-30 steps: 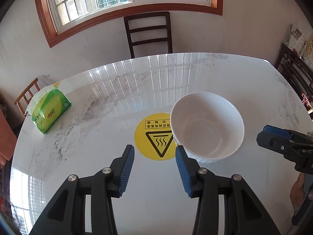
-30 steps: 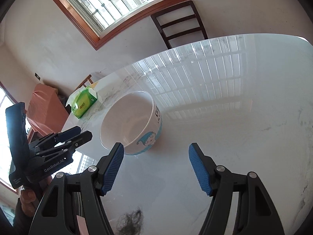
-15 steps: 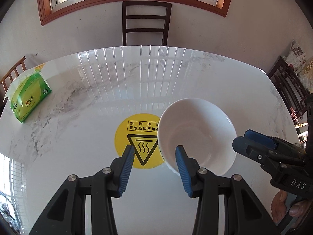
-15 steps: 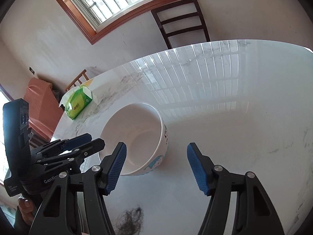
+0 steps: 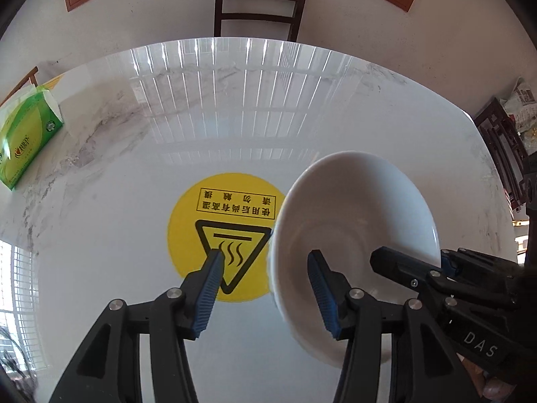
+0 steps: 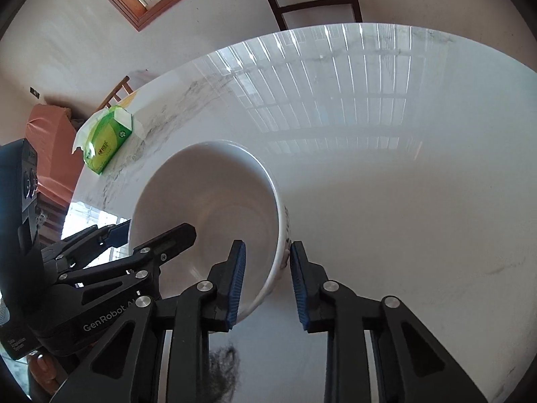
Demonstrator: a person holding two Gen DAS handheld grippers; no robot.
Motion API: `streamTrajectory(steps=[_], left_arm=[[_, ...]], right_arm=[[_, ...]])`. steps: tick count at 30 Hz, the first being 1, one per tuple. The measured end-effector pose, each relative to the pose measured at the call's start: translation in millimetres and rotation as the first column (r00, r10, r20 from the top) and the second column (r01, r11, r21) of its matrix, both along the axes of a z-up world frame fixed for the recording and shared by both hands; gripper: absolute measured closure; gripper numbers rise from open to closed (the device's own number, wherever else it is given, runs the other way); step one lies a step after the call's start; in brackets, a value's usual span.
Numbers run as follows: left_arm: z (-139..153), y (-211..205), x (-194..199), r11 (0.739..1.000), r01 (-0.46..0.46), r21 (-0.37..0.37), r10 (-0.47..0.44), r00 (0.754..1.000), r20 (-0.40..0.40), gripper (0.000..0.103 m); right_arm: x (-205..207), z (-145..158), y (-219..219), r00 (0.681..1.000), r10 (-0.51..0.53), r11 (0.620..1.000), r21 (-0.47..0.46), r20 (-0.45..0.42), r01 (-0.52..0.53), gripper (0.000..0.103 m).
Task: Organize plates and bowls
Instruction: 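Close both grippers on the rim of the blue-banded bowl, then lift the blue-banded bowl with both grippers and carry it over the nested bowls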
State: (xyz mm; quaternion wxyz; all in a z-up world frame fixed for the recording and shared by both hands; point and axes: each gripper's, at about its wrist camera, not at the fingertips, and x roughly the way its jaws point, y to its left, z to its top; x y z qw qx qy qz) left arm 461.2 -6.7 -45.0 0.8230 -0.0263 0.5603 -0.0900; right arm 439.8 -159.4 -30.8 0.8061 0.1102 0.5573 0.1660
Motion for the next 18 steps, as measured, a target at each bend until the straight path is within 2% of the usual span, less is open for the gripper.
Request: streamTrajectory(steps=[1,2,6,9,18], left_arm=[[-2.4,0.9,0.5,0.999,-0.006,-0.039,0.005,1.000,-0.023,0.084],[-3.3,2.3,1.1,0.998,-0.031,-0.049,0.029,0.999,-0.046,0.087],[4.4,-2.4,-4.9,0.998,-0.049,-0.032,0.049,0.999,-0.021,0.089],[11.3,2.3,-12.5,0.996,-0.062,-0.059,0.061,0.998,-0.021,0.092],[47.5,-5.3,-51.0,0.999,-0.031,-0.034,0.033,0.998,0.044,0.092]], right_arm=[[0.4,-0.1,0.1,1.000,0.011,1.000,0.006,-0.004,-0.011,0.088],[0.5,1.4,-0.6,1.000,0.014,1.000,0.023,-0.004,-0.014,0.087],[-2.2,1.1,-2.6,1.000,0.005,1.000,0.021,-0.027,-0.005,0.088],[-6.6,1.1,-7.1,0.998,-0.008,0.999,0.052,-0.064,0.012,0.088],[-35.2,28.8,-13.9,0.995,-0.009,0.997,0.080,-0.095,0.016,0.088]])
